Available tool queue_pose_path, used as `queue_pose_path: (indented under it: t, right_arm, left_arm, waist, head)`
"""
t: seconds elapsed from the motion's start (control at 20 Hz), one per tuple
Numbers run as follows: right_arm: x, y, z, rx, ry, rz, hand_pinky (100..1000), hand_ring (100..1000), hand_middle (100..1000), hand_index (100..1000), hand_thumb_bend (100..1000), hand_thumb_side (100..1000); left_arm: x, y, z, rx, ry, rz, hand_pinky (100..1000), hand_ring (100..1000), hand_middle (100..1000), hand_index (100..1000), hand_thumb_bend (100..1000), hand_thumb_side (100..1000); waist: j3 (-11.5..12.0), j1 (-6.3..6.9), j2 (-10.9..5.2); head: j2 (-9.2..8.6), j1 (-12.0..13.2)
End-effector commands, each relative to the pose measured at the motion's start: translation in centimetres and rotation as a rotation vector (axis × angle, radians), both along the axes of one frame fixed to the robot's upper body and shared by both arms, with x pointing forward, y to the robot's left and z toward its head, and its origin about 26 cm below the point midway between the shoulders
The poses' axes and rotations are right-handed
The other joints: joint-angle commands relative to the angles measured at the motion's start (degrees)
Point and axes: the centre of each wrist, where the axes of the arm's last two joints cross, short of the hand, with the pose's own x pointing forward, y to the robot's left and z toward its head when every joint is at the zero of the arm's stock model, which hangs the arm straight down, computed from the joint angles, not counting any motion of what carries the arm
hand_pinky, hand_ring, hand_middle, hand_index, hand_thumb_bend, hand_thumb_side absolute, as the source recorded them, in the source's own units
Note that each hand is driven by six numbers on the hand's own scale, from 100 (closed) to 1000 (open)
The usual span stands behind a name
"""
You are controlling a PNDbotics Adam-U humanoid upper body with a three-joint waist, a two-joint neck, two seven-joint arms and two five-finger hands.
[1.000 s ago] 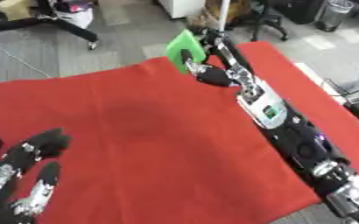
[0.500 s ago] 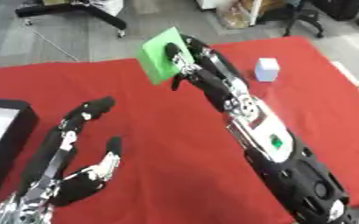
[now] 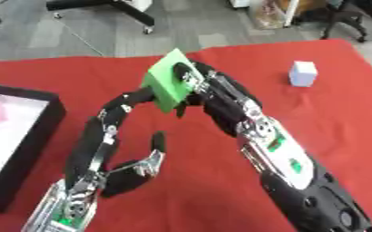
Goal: Pick up the objects with one hand, pass them to the other hand, and then place them into the box on the other side of the table.
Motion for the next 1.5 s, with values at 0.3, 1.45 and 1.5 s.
queue_pose_path:
  t: [0.3, 1.45, 1.5]
  right_arm:
    - [-0.7, 0.7, 1.0, 0.018, -0.006, 0.051, 379, 295, 336, 469, 100, 639]
    - [-0.5, 0.6, 1.2, 0.051, 0.022, 0.030, 385, 299, 337, 470, 100, 690]
    - [-0.6, 0.6, 1.2, 0.048, 0.024, 0.034, 385, 298, 337, 470, 100, 699]
  left_arm:
    - [-0.2, -0.5, 0.4, -0.084, -0.061, 0.179, 860, 864, 849, 986, 258, 392]
    - [-0.7, -1.1, 0.2, -0.060, -0.203, 0.256, 914, 884, 865, 995, 538, 345]
    - [-0.7, -1.2, 0.3, -0.059, -0.208, 0.250, 917, 886, 867, 998, 560, 354]
  waist:
    - [-0.04, -0.46, 0.10]
    - [-0.14, -0.53, 0.16]
    - [-0.16, -0.54, 0.16]
  head:
    - [-0.04, 0.34]
    - [-0.20, 0.05]
    - [-0.21, 0.06]
